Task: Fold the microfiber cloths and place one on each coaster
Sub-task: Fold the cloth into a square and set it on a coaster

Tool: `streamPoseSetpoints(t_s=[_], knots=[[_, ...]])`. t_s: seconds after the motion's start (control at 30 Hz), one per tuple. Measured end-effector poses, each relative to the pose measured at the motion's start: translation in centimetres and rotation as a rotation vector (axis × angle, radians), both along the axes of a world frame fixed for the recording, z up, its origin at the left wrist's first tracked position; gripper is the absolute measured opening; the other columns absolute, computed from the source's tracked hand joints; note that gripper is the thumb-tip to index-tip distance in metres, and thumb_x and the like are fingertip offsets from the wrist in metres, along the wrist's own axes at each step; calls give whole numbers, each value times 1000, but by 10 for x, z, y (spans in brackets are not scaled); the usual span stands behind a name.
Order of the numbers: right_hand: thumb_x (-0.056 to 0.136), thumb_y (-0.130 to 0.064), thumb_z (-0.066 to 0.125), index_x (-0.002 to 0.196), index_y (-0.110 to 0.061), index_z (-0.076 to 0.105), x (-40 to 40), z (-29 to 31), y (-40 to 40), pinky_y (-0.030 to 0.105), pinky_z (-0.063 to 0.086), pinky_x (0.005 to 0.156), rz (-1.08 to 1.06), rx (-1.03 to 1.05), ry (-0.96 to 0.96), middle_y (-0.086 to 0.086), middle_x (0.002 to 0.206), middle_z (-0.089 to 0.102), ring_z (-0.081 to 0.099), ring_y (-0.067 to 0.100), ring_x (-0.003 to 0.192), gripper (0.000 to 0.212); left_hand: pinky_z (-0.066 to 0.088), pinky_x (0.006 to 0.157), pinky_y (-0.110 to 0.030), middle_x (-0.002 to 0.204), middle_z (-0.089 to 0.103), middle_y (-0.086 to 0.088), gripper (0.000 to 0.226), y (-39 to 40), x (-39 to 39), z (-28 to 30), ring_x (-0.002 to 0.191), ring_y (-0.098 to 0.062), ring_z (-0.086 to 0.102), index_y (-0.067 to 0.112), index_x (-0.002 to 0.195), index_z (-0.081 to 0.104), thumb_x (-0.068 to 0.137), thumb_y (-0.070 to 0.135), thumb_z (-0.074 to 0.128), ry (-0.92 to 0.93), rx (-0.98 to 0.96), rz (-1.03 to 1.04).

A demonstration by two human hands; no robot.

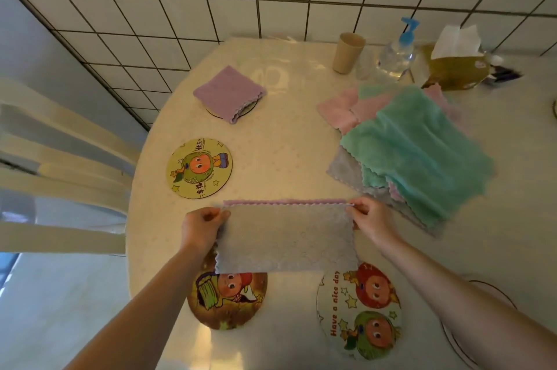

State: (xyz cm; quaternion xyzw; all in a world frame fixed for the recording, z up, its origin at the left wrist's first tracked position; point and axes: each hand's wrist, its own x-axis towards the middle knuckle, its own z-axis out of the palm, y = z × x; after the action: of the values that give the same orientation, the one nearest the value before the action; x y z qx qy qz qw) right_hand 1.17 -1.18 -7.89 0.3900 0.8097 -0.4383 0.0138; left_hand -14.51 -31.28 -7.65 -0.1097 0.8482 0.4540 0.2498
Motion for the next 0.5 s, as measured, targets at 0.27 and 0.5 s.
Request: streamPoseSetpoints(t_s=[0.27, 0.5], knots=[[88, -18, 64, 95, -11, 65, -10, -5, 8, 17, 46, 62, 20, -2, -43, -2, 85, 65, 60, 7, 74, 10, 52, 59, -36, 64, 63, -11, 15, 10, -17, -7, 57, -22, 53, 10, 72, 70, 80, 22, 75, -36, -24, 7], [86, -20, 65, 87, -13, 66, -17, -8, 8, 39, 57, 70, -28, -7, -98, -1, 77, 67, 66, 19, 72, 8, 56, 67, -43, 60, 63, -6, 19, 17, -23, -8, 55, -22, 53, 17, 65, 69, 80, 28, 75, -1, -127, -15]])
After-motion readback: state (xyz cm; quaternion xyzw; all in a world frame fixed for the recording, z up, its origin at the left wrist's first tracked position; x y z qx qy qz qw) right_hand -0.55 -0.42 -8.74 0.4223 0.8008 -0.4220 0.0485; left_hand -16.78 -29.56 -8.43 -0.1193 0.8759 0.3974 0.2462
